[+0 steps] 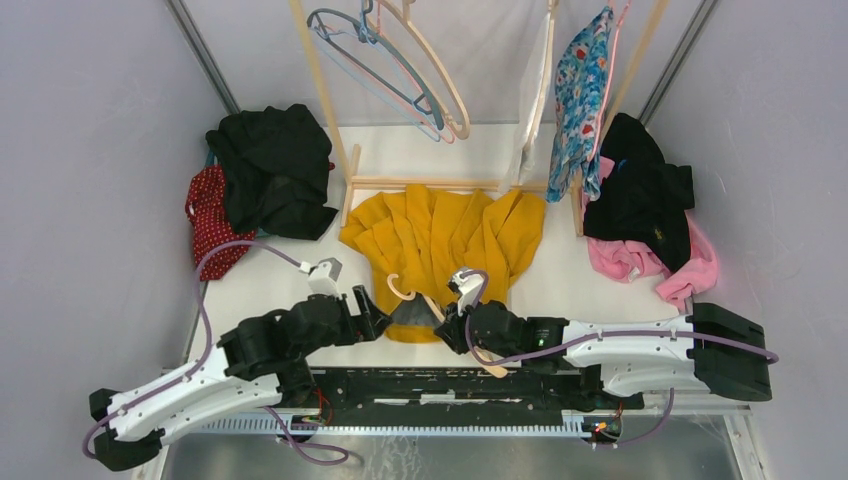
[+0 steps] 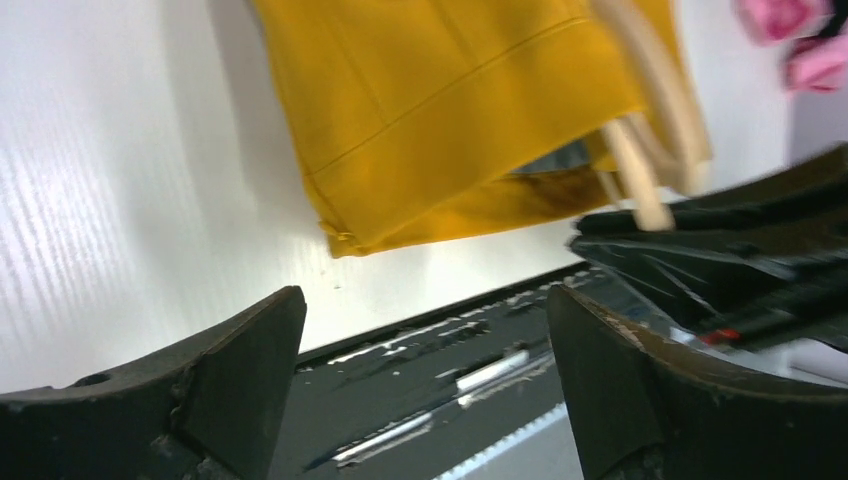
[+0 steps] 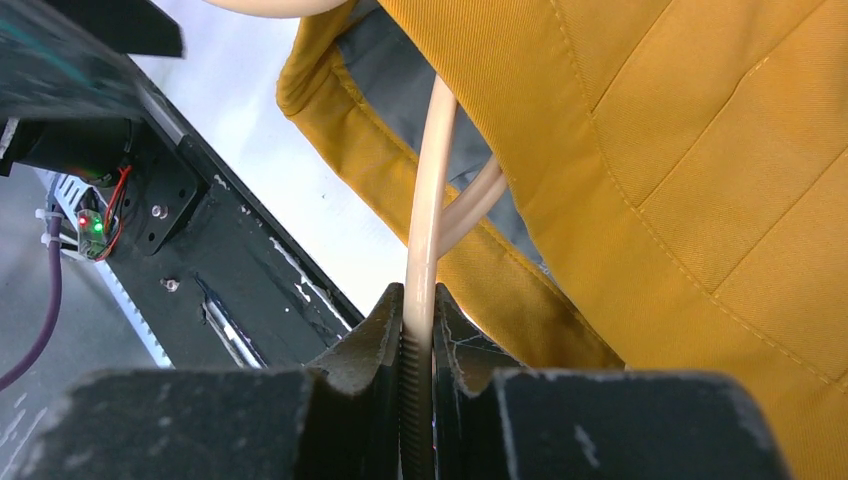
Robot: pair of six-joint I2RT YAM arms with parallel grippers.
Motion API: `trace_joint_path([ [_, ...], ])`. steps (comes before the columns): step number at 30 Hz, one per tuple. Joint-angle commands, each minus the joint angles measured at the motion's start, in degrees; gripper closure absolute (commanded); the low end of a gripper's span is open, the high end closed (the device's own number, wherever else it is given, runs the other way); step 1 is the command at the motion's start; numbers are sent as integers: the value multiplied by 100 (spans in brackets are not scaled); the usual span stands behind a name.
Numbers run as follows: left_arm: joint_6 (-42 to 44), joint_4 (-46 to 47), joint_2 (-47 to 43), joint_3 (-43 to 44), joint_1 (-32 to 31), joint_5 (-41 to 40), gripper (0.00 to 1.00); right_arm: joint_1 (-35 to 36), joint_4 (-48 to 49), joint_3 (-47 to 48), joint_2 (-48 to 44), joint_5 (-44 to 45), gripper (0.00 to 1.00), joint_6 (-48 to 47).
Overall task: Place the skirt on the hanger
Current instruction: Hang the skirt on the hanger.
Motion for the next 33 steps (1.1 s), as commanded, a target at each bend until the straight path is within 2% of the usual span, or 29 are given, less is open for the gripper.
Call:
trace_joint_path([
  [1, -376, 417, 736, -285, -23, -348, 1, -23, 132, 203, -33, 235, 99, 123],
  [6, -134, 1140, 1150, -555, -30, -403, 1, -42, 195, 194, -49, 200, 99, 138],
  [12, 88, 1207, 1017, -594, -43, -735, 1, -58, 306, 242, -32, 137, 99, 136],
  [17, 244, 1410, 1288, -593, -50, -835, 2, -55, 486, 318, 210, -89, 99, 128],
  [20, 282, 1527, 1511, -617, -55, -873, 17, -51, 591, 320, 335, -189, 99, 154],
  [23, 296, 1615, 1692, -664, -58, -870, 40, -52, 596, 336, 383, -212, 99, 134],
  [25, 313, 1631, 1765, -665, -72, -879, 61, -42, 583, 346, 402, -226, 99, 111],
  [26, 310, 1624, 1767, -663, -92, -890, 79, -40, 591, 352, 415, -223, 99, 107],
  [27, 293, 1599, 1744, -669, -115, -896, 94, -40, 593, 360, 432, -223, 99, 90],
  [33, 126, 1468, 1342, -655, -429, -1042, 97, 31, 600, 552, 779, -187, 99, -3],
])
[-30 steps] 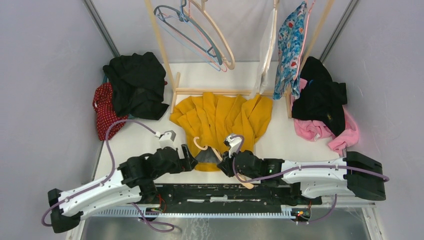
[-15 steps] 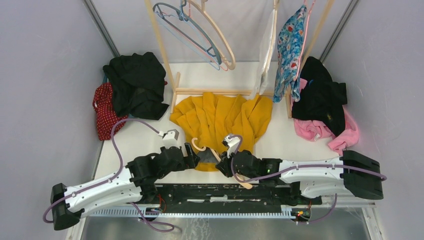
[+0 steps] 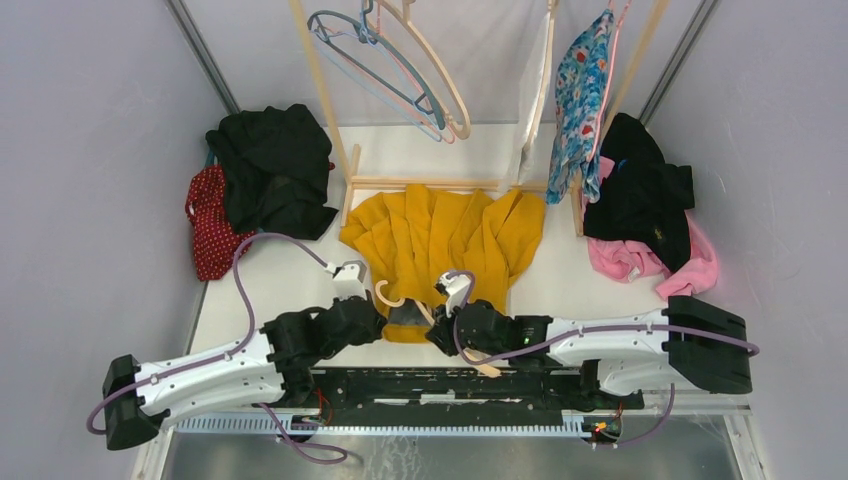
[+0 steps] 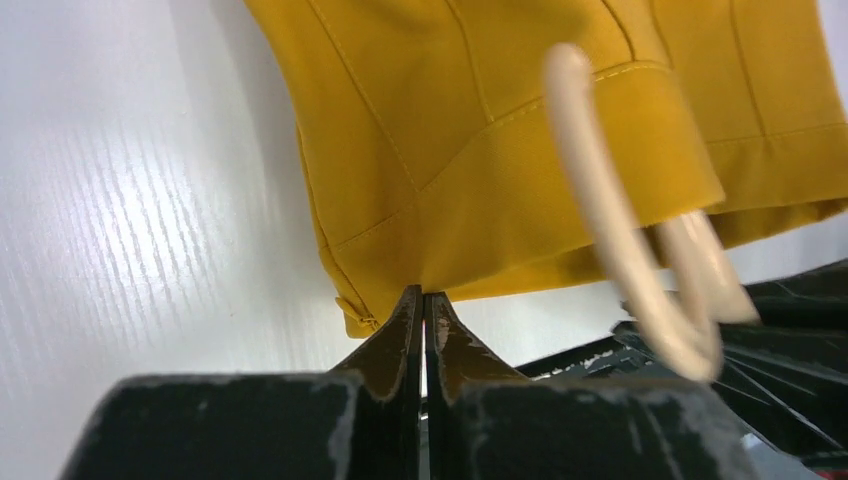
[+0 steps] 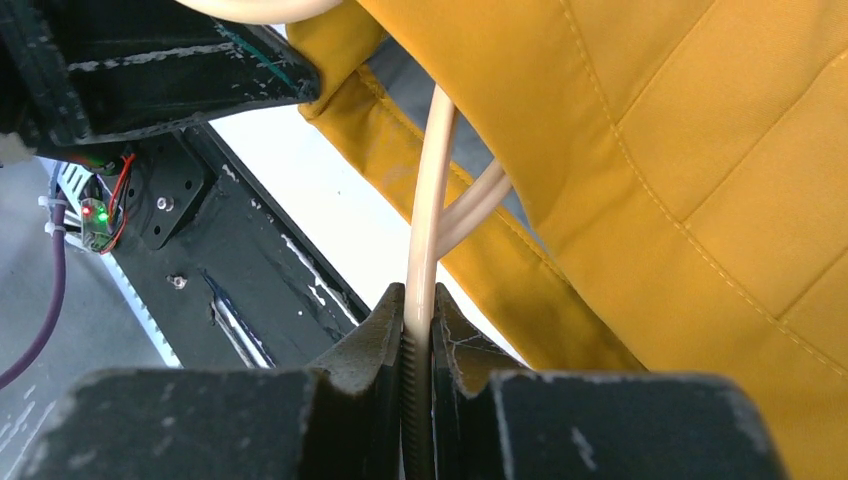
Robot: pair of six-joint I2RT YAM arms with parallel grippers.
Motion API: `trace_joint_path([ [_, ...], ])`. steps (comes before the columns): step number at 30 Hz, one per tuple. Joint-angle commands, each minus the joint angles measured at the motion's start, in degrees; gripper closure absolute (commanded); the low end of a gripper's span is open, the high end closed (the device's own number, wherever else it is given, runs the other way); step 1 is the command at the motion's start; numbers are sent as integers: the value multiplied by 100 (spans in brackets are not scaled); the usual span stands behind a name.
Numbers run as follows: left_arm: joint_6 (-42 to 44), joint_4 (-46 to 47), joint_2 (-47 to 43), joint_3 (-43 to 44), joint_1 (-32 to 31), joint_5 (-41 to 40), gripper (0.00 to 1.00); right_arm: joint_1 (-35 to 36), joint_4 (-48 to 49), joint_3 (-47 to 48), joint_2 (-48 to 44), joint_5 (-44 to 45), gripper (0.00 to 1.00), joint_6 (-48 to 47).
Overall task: Place the skirt on the hanger
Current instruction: Hang the skirt on the hanger.
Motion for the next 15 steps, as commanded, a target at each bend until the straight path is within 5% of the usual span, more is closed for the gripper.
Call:
trace_joint_path([
  [1, -96, 60, -402, 29, -257, -353, 97, 53, 364, 414, 285, 126, 99, -87],
  [4, -296, -398, -695, 165, -298, -304, 83, 123, 304, 508, 481, 221, 99, -99],
  [5, -398, -599, -804, 205, -299, -311, 70, 158, 251, 541, 510, 283, 99, -116],
  [7, -567, -938, -1069, 267, -303, -310, 19, 244, 129, 603, 557, 413, 99, -178],
  [9, -629, -932, -1343, 238, -324, -203, 0, 348, 0, 675, 606, 560, 99, -246],
  [15, -822, -1146, -1681, 298, -328, -128, 1, 545, -34, 765, 817, 778, 99, -395],
])
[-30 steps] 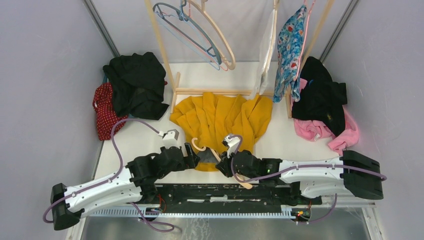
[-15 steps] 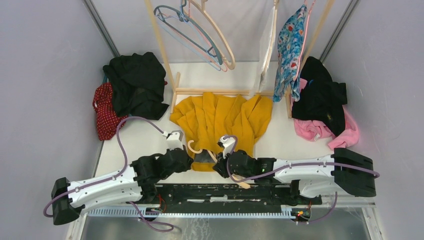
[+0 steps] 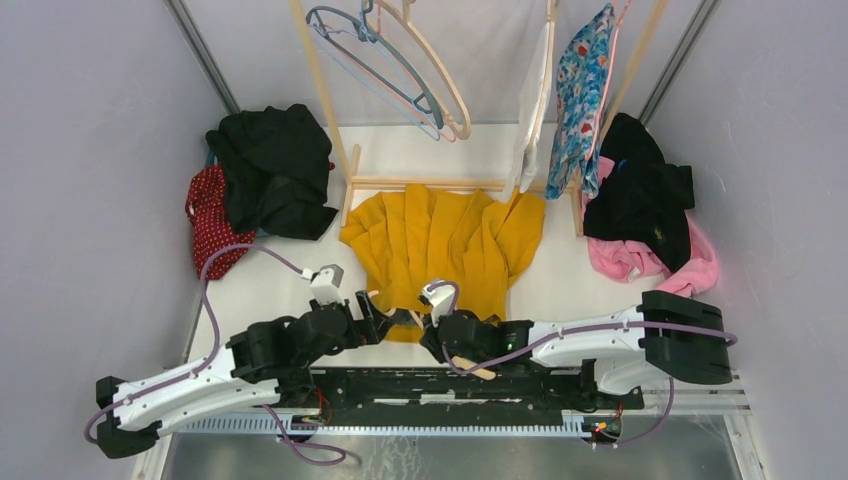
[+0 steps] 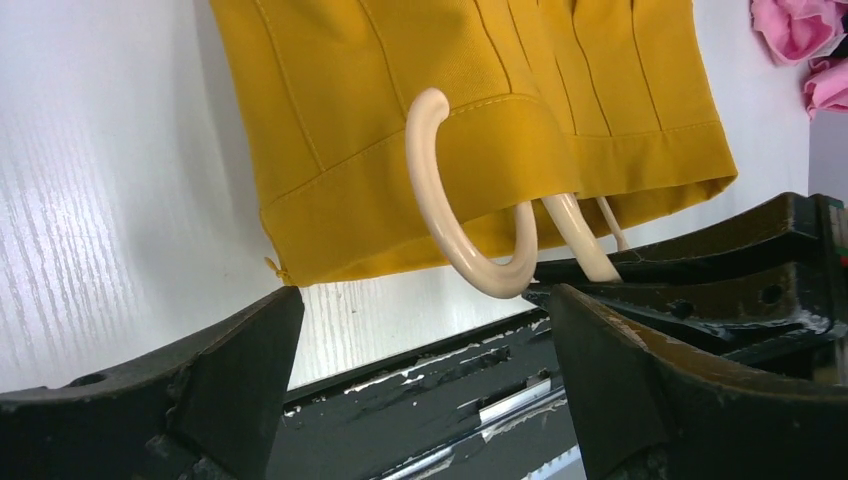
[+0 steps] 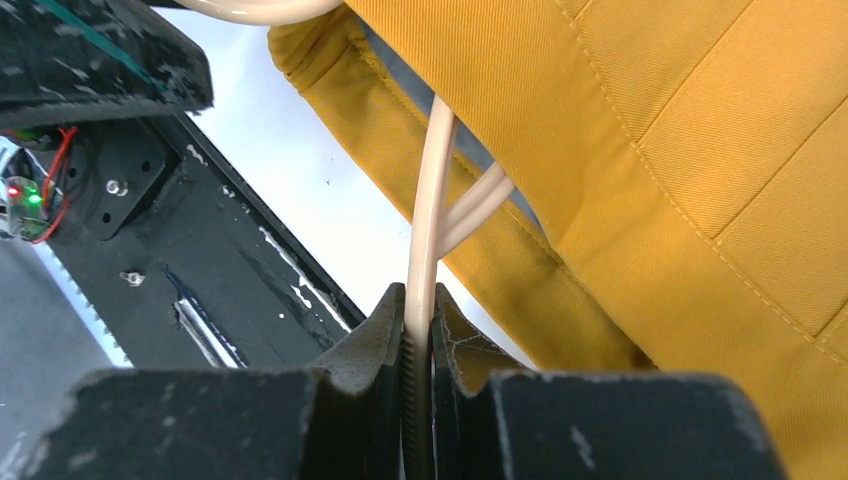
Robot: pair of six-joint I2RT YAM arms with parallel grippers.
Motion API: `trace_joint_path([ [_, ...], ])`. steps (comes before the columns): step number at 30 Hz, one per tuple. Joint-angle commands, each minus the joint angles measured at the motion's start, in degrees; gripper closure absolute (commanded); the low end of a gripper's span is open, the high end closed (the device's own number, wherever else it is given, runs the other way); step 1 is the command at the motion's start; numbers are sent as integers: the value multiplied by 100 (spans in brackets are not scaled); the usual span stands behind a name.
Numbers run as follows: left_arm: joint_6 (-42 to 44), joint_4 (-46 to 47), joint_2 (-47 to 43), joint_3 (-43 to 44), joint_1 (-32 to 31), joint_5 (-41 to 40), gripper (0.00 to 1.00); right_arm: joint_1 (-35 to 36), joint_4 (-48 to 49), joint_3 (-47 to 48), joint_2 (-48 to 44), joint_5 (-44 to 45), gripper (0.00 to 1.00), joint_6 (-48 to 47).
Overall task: Place the skirt on the hanger
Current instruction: Hang the skirt on the hanger.
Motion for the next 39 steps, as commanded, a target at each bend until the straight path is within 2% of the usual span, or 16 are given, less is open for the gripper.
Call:
trace_joint_path([
  [1, -424, -216, -142, 267, -26, -76, 1, 158, 117, 329, 146, 398, 99, -226],
  [7, -526, -172, -269, 331, -30, -217, 1, 265, 54, 366, 258, 624, 99, -427],
  [21, -1039, 428, 60, 61, -26, -235, 2, 619, -5, 600, 485, 1113, 99, -1163],
  [23, -1104, 377, -4, 37, -26, -314, 10, 705, -21, 608, 483, 1167, 99, -1269],
  [29, -1282, 315, -159, -183, -27, -369, 44, 934, 154, 515, 479, 1264, 99, -1557],
  [32, -1356, 338, -116, -311, -26, -360, 52, 980, 216, 545, 558, 1280, 99, -1703],
  [35, -1391, 419, -73, -403, -26, -358, 66, 1001, 272, 563, 643, 1320, 99, -1863],
  [37, -1377, 484, -41, -432, -26, -359, 78, 1002, 290, 594, 682, 1322, 99, -1980],
  [39, -1385, 499, 21, -421, -26, -393, 95, 997, 360, 611, 713, 1308, 99, -2063],
])
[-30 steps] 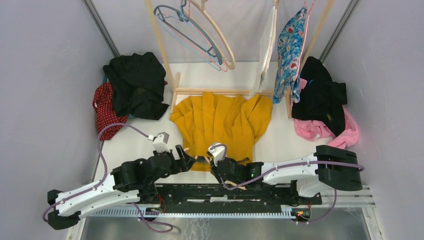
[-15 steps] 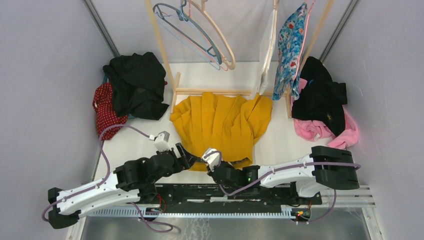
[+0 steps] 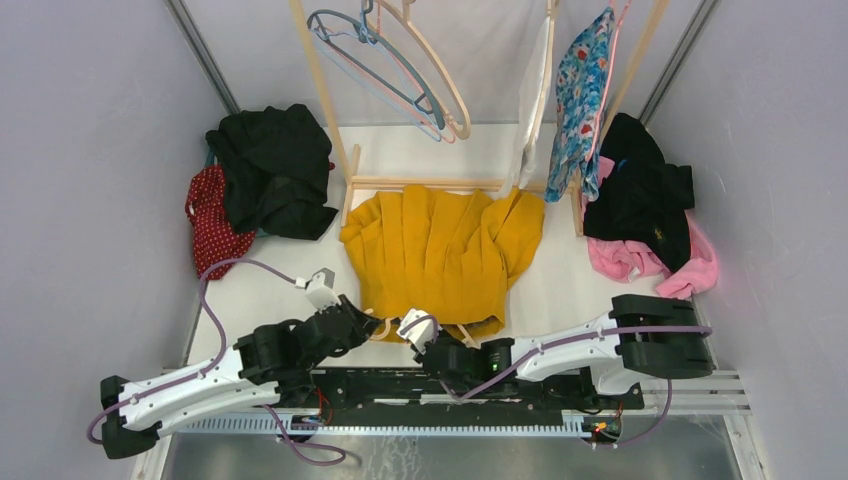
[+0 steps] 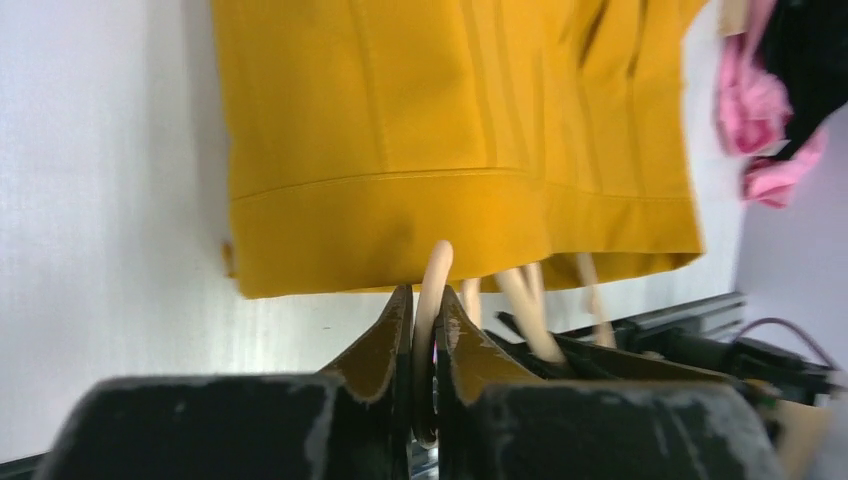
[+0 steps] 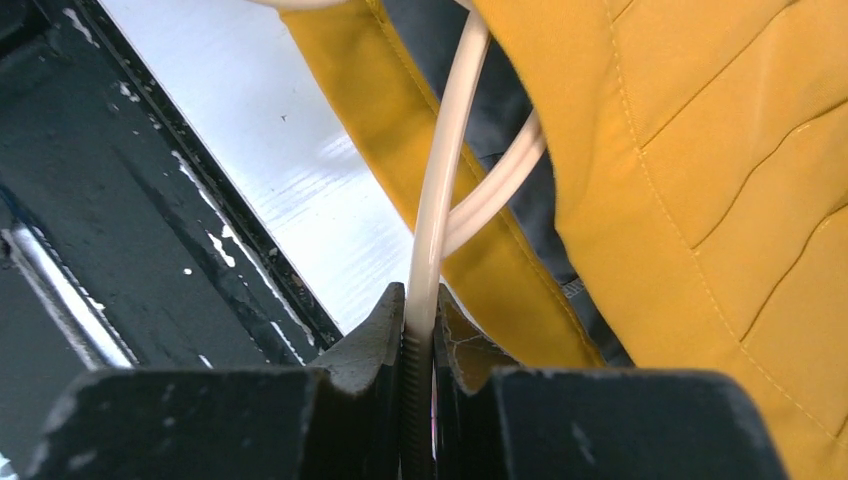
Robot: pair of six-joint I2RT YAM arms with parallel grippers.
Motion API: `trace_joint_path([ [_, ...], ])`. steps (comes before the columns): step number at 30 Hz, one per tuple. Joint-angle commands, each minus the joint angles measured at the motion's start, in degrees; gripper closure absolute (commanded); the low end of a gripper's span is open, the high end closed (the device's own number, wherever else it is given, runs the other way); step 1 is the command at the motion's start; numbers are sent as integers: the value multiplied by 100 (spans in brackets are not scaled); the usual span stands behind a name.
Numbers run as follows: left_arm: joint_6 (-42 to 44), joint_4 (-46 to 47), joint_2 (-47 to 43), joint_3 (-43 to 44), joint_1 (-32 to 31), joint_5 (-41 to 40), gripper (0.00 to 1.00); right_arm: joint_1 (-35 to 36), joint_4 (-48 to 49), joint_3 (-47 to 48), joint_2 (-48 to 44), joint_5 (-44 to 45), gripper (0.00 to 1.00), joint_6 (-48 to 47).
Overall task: Place the skirt on the hanger
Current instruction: Hang the skirt on the hanger.
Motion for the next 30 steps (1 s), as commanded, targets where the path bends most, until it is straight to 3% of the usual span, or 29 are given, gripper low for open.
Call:
trace_joint_path([
  [1, -203, 333, 149, 1, -30, -170, 96, 81, 658, 296, 37, 59, 99, -514],
  [4, -217, 325, 287, -2, -30, -251, 97, 24, 598, 430, 112, 13, 99, -568],
  [8, -352, 363, 365, -116, -32, -429, 97, -120, 540, 431, 23, -207, 87, -416],
  [14, -459, 871, 402, -551, -30, -712, 97, -313, 273, 223, -301, -601, 54, -86],
  [18, -486, 1237, 459, -798, -30, -900, 97, -393, -211, -23, -953, -681, 51, 277],
  [23, -427, 1322, 599, -823, -28, -991, 97, -550, -1725, -33, -2089, -92, 48, 683],
  [30, -435, 1316, 568, -1048, -30, -982, 97, -1709, -3143, -160, -2706, -182, 47, 1241],
])
